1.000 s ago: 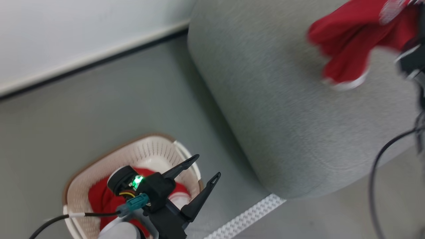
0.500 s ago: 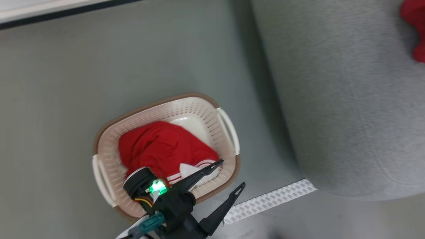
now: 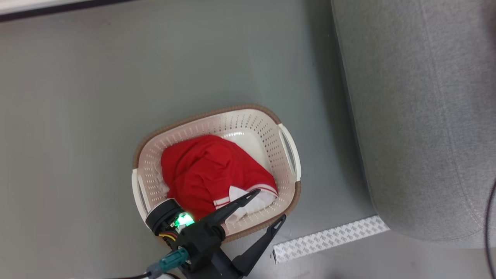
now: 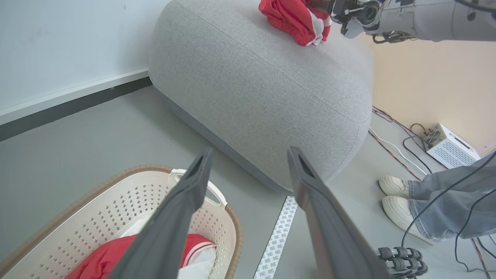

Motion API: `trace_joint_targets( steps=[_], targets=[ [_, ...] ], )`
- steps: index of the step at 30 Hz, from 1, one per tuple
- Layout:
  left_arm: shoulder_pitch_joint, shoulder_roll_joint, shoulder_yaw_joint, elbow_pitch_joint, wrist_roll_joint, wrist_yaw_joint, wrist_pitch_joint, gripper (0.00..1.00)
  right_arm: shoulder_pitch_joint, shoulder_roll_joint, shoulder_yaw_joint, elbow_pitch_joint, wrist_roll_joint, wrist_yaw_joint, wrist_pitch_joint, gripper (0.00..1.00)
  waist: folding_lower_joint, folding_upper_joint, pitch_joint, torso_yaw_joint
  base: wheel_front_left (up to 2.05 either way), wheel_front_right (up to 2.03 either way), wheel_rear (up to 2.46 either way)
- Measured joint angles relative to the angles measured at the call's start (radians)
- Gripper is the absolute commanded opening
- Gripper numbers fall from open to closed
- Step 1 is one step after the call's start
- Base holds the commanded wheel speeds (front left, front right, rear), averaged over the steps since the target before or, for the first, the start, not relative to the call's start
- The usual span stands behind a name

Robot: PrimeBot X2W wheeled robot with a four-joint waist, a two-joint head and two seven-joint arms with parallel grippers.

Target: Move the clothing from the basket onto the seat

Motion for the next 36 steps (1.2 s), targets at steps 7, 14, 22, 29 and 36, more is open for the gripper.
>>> trace_joint_targets(
  steps=[7, 14, 22, 29, 36],
  targets=[
    [0.036, -0.025, 0.012, 0.107, -0.068, -0.016, -0.076, 1.00, 0.119, 0.027, 0.139, 0.020, -0.035, 0.000, -0.024, 1.00, -0.0001, -0.0001, -0.108, 0.005, 0.00, 0.00, 0.00],
    [0.143, -0.049, 0.036, 0.215, -0.150, 0.002, -0.150, 1.00, 0.271, 0.033, 0.263, -0.007, -0.028, 0.000, -0.040, 1.00, -0.0004, -0.0003, -0.267, 0.007, 0.00, 0.00, 0.00],
    [0.268, -0.066, 0.092, 0.303, -0.213, 0.067, -0.197, 1.00, 0.441, 0.032, 0.301, -0.150, 0.049, 0.000, -0.056, 1.00, -0.0005, -0.0004, -0.441, 0.013, 0.00, 0.00, 0.00],
    [0.311, -0.061, 0.226, 0.351, -0.203, 0.180, -0.220, 1.00, 0.608, 0.087, 0.264, -0.346, 0.062, 0.000, -0.049, 1.00, -0.0005, -0.0005, -0.584, 0.031, 0.00, 0.00, 0.00],
    [0.372, -0.072, 0.352, 0.347, -0.181, 0.203, -0.224, 1.00, 0.796, 0.245, 0.203, -0.560, 0.011, 0.000, -0.004, 1.00, -0.0004, -0.0005, -0.665, 0.075, 0.00, 0.00, 0.00]
  ],
)
